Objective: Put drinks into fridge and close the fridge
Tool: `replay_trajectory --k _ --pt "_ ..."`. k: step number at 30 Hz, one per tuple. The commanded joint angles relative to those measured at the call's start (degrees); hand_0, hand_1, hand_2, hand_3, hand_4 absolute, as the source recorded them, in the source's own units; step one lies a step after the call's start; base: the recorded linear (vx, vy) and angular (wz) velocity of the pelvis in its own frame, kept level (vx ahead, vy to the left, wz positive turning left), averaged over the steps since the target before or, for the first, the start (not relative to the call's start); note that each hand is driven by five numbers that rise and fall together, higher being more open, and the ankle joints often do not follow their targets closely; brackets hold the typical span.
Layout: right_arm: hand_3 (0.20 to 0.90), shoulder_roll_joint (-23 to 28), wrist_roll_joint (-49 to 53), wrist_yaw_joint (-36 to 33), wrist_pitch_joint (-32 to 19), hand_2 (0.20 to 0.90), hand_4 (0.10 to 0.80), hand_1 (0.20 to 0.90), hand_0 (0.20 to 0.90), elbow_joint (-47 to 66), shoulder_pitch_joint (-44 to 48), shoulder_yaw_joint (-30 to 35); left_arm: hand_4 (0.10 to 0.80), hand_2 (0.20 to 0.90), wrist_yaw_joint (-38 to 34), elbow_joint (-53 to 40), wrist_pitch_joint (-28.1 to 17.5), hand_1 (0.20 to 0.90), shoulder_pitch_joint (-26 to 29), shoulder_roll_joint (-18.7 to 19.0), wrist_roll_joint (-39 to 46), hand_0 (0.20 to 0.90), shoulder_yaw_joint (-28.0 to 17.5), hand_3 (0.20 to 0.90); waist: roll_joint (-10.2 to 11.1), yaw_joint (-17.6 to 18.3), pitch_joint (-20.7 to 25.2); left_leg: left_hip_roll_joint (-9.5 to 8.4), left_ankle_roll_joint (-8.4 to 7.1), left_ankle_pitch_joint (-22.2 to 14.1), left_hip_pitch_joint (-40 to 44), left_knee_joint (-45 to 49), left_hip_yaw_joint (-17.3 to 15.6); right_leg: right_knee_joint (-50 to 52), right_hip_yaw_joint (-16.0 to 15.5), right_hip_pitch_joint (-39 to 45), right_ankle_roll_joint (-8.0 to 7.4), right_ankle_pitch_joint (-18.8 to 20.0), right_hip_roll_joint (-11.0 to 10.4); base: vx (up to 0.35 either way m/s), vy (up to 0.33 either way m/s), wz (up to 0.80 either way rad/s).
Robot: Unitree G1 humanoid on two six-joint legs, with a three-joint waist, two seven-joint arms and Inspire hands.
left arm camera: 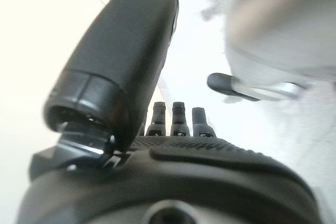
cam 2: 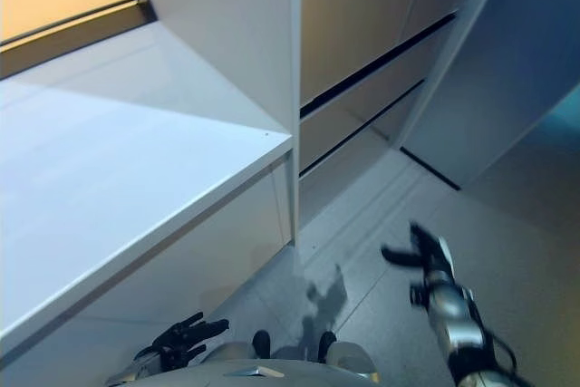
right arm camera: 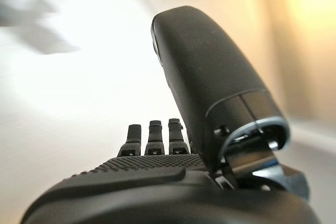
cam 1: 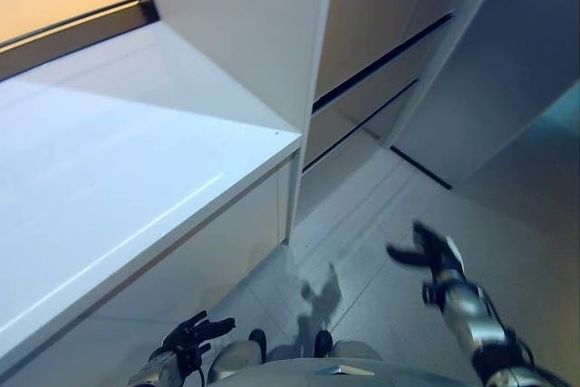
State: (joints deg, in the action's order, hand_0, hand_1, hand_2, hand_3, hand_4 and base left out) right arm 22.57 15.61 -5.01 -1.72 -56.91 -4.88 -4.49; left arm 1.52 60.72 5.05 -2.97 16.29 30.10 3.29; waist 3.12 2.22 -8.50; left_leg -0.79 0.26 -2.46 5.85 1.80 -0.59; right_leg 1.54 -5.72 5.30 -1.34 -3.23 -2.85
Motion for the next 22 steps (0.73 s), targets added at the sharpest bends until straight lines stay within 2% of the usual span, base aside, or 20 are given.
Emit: replay_trajectory --k 1,4,8,12,22 --pt "0.900 -2.10 -2.75 3.24 -3.13 0.900 0.800 0.900 0.900 -5.32 2.24 1.84 0.800 0.900 0.74 4.54 -4.23 0.900 1.08 1.86 -2.57 0.900 -1.88 0.900 -0.37 0.04 2.71 -0.98 1.07 -1.33 -0.23 -2.97 -3.95 -2.58 0.65 -1.42 -2.91 3.87 0.40 -0.107 -0.043 -0.27" --pt "0.900 -4.39 -9.13 6.91 -0.30 0.900 0.800 0.900 0.900 -11.82 0.98 0.81 0.800 0.900 1.48 7.52 -5.97 0.900 1.65 0.99 -3.80 0.900 -1.94 0.900 -0.74 0.15 3.09 -0.79 0.76 -0.41 -0.38 -4.44 -3.13 -2.23 1.11 -1.48 -2.72 3.23 0.96 -0.084 -0.030 -0.11" --pt "0.900 -6.46 -8.08 9.63 2.79 0.900 0.800 0.900 0.900 -15.86 0.03 -0.60 0.800 0.900 2.23 9.79 -9.23 0.900 1.14 -0.34 -6.43 0.900 -0.74 0.900 -1.00 0.22 3.21 -0.68 0.70 -0.64 -0.59 -3.93 -3.16 -1.94 0.82 -1.55 -2.56 2.61 0.92 -0.042 -0.013 0.03" --pt "0.900 -7.46 -9.20 12.68 2.09 0.900 0.800 0.900 0.900 -16.76 0.59 -1.75 0.800 0.900 3.75 11.45 -9.37 0.900 0.89 -1.99 -6.28 0.900 -0.12 0.900 -1.44 0.18 3.33 -0.81 0.92 -1.20 -0.49 -3.61 -3.06 -1.67 0.71 -1.34 -2.41 1.89 0.91 0.000 0.000 0.00" --pt "0.900 -7.53 -11.19 11.62 2.07 0.900 0.800 0.900 0.900 -16.07 1.47 -4.53 0.800 0.900 4.23 10.94 -8.97 0.900 0.99 -2.60 -6.39 0.900 2.55 0.900 -1.52 -0.14 3.39 -0.95 1.03 -1.87 0.16 -3.80 -2.86 -1.91 0.33 -0.81 -2.59 1.33 1.05 0.000 0.000 0.00"
